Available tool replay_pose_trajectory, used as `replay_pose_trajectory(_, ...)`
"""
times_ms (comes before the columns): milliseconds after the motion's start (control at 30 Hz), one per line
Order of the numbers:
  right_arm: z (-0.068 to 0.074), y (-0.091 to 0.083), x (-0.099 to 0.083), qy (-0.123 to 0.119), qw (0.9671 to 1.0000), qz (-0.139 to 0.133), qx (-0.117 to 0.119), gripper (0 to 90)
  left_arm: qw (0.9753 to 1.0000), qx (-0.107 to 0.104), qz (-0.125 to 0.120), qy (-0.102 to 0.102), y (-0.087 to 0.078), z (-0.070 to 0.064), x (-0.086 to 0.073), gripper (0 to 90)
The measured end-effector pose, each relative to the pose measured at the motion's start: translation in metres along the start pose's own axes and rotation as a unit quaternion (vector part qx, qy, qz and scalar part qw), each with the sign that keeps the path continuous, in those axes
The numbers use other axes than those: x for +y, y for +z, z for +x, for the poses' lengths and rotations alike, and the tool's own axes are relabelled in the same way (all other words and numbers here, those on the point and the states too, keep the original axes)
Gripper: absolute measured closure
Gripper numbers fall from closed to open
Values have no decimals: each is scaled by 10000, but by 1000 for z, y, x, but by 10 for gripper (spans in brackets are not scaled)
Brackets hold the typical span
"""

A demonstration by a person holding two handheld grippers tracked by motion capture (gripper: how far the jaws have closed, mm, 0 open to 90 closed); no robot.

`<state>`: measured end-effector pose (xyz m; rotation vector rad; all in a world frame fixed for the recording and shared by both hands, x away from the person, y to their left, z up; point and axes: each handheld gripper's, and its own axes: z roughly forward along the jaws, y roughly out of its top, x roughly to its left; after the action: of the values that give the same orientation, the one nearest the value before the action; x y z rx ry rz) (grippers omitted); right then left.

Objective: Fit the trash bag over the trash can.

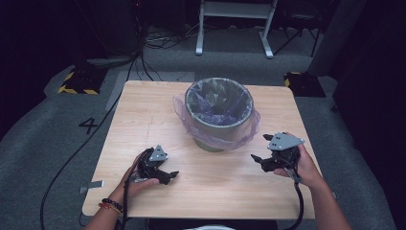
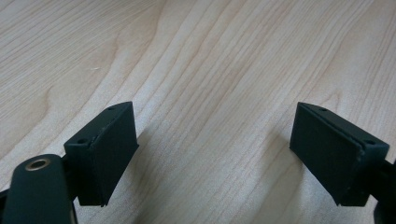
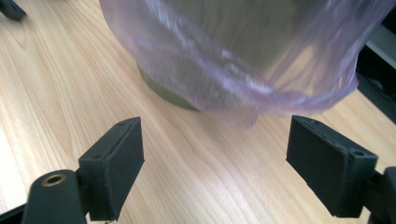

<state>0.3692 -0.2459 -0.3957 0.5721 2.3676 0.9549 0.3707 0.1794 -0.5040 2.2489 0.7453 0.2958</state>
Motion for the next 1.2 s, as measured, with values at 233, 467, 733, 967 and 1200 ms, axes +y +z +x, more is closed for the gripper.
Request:
replay_pose_trajectory(233,3,12,-22,77,9995,297,-76,192,10000,-9,-1,12,0,0,0,145)
replay_pose_trajectory(467,8,23,-58,397,9978,532,-1,194,10000,-25,3,24,0,0,0,145)
replay_pose_trajectory(733,8,29,-93,820,9938,756,16,200,10000,-36,10,43,1,1,1,143)
replay_pose_trajectory(967,5,27,-114,1380,9888,546,149,182,10000,-36,9,41,1,1,1,143)
replay_pose_trajectory(1200,0,26,-127,1894,9812,357,117,148,10000,-48,3,50,1,0,1,143)
